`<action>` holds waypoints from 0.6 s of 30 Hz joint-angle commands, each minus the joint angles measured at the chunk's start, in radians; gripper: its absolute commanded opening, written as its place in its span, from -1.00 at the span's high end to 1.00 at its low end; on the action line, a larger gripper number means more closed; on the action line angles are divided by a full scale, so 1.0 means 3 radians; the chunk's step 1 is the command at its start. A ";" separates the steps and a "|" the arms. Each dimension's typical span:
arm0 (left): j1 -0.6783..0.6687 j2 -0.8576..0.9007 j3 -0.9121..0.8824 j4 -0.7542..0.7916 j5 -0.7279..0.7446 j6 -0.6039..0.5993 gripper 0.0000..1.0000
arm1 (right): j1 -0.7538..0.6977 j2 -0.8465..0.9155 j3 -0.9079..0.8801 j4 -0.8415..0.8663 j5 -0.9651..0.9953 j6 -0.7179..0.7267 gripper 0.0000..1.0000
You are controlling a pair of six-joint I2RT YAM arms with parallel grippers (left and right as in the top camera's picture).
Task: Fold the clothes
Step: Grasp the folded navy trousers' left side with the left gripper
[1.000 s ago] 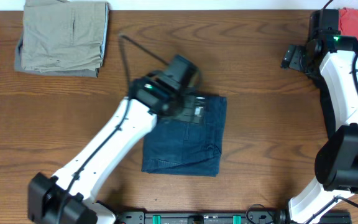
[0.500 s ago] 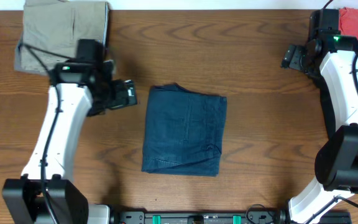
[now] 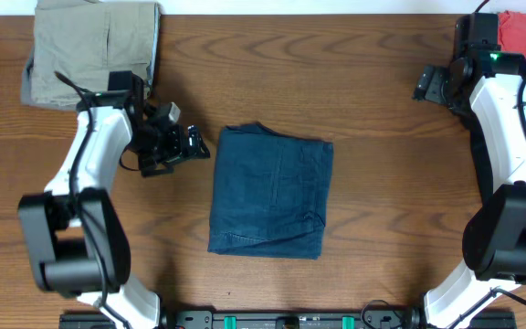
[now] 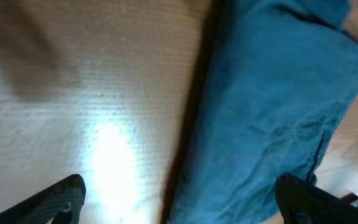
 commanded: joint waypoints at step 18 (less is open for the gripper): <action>-0.0126 0.0965 -0.0174 0.0187 0.0786 0.0547 -0.96 | 0.0000 0.0020 0.0015 0.0003 0.0034 0.0047 -0.99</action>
